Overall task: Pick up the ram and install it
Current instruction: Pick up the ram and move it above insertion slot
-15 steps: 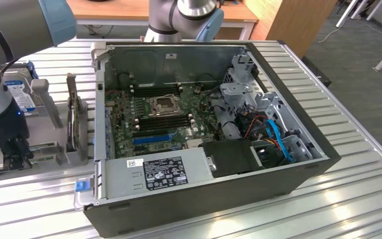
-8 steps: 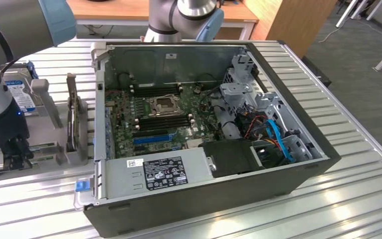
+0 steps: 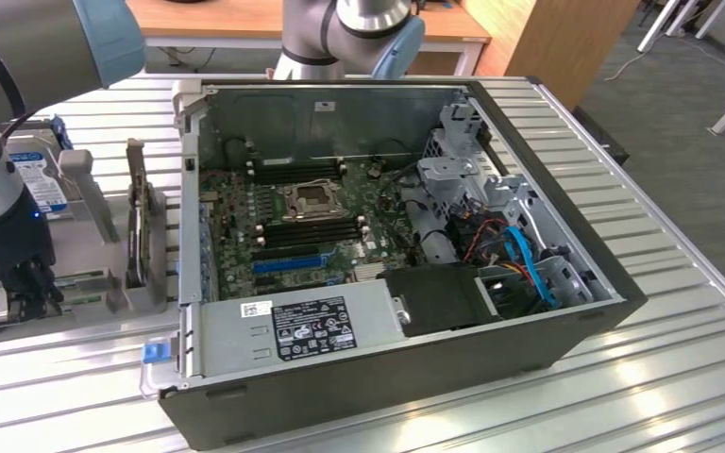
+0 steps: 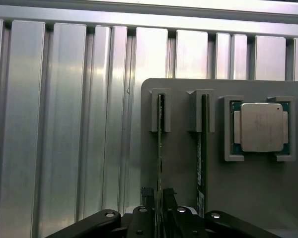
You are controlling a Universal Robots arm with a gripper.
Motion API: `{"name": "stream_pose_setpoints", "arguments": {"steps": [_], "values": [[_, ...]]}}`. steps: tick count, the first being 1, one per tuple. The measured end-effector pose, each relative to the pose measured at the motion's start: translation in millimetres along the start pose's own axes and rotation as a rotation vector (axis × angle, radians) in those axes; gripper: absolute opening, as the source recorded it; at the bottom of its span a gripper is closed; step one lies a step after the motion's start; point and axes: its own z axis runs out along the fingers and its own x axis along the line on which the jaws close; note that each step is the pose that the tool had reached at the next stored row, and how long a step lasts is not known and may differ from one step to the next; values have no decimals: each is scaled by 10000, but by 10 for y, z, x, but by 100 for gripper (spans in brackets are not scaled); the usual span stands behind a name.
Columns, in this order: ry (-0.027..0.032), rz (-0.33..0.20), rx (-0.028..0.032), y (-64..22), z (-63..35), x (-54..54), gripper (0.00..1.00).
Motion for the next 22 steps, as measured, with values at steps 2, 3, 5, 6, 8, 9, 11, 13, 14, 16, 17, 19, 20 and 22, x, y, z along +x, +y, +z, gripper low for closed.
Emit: {"name": "stream_pose_setpoints", "arguments": {"steps": [2,3,5,6,8,9,11,13,14,16,17,19,20,22], "values": [[0,0,0,0,0,0,21],[0,0,0,0,-1,0,21],[0,0,0,0,-9,-1,21],[0,0,-1,0,-13,0,21],[-2,-1,2,0,-18,-1,21],[-2,0,2,0,-18,-1,21],[-1,0,1,1,-19,-1,21],[0,0,-1,0,-20,-1,21],[2,2,-3,-4,-22,-1,21],[0,0,0,-20,-21,0,21],[1,-1,-1,-26,-21,0,21],[-1,1,1,-35,-20,0,21],[-1,0,0,-38,-21,0,21],[1,1,-1,-40,-22,1,21]]}}
